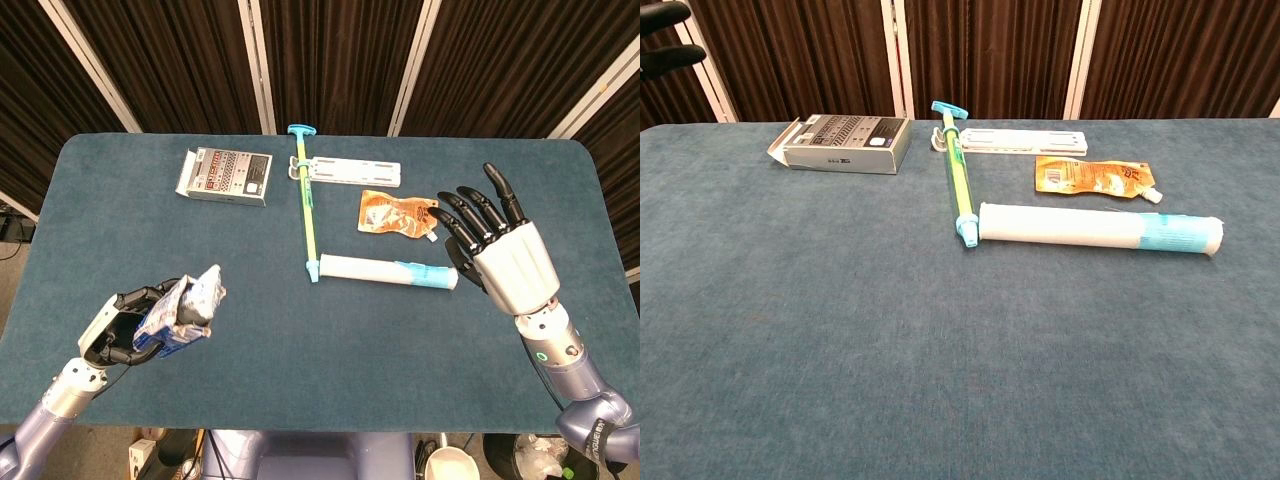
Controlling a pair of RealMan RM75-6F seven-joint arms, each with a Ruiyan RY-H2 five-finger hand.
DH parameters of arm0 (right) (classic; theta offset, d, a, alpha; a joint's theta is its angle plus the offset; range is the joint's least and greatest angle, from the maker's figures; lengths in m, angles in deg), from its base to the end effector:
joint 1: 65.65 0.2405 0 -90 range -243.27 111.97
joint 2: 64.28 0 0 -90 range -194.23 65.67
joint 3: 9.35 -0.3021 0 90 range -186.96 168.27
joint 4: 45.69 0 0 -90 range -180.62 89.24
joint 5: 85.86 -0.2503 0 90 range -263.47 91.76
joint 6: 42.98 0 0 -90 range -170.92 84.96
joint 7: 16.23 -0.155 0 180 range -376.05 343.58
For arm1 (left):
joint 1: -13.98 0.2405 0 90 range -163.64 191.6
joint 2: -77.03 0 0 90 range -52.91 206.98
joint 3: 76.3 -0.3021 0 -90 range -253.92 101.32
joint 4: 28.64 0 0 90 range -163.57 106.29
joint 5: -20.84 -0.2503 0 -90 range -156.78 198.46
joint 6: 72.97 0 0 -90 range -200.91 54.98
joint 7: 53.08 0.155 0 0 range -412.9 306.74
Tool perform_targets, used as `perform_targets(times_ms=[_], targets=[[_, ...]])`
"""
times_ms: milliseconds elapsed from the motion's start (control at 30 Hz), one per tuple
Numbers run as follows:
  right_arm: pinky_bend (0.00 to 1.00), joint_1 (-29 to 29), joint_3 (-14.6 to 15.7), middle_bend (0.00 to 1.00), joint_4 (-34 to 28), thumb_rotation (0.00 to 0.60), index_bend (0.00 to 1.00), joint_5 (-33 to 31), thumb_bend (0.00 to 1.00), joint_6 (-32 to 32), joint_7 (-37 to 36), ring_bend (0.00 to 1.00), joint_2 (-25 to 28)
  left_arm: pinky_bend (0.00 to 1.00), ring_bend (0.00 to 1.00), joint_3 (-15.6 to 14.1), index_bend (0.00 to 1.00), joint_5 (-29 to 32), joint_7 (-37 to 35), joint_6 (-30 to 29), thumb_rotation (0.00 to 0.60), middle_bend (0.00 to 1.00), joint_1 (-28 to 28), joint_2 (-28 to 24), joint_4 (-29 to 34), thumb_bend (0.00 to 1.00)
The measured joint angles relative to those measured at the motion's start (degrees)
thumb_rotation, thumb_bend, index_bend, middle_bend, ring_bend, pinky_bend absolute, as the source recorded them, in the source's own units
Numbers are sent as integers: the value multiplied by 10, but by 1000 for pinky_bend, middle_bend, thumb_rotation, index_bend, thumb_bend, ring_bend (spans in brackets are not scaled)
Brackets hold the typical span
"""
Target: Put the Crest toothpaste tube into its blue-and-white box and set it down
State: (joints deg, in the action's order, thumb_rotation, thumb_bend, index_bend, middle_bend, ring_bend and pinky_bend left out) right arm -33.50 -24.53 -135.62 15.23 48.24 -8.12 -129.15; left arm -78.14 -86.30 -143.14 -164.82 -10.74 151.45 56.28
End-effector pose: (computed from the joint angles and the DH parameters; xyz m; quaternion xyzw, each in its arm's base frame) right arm -0.1678 -0.3552 0.1765 0.6440 -0.0251 0.5993 0.4748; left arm -0.2467 0.2677 0.0716 0.3724 0.6426 0.6575 0.1266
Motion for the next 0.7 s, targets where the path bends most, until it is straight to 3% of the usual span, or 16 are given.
perform_targets(times_ms=[233, 367, 500, 700], targets=[[0, -1, 1, 291, 10, 600, 313, 2, 515, 4, -5, 259, -7, 152, 100, -15, 394, -2, 46, 2, 600, 267, -7, 2, 0, 291], [0, -3, 1, 290, 11, 600, 316, -1, 515, 4, -6, 260, -8, 156, 133, -17, 446, 5, 51, 5, 600, 385, -10, 5, 2, 312], [0, -4, -1, 291, 6, 600, 324, -2, 515, 7, -10, 259, -5, 188, 197, -17, 571, 16, 58, 8, 600, 531, -10, 8, 6, 440], [0, -7, 0, 291, 2, 600, 324, 0, 515, 6, -11, 259, 0, 206, 222, -9, 593, 42, 132, 17, 600, 551, -4, 15, 19, 463]])
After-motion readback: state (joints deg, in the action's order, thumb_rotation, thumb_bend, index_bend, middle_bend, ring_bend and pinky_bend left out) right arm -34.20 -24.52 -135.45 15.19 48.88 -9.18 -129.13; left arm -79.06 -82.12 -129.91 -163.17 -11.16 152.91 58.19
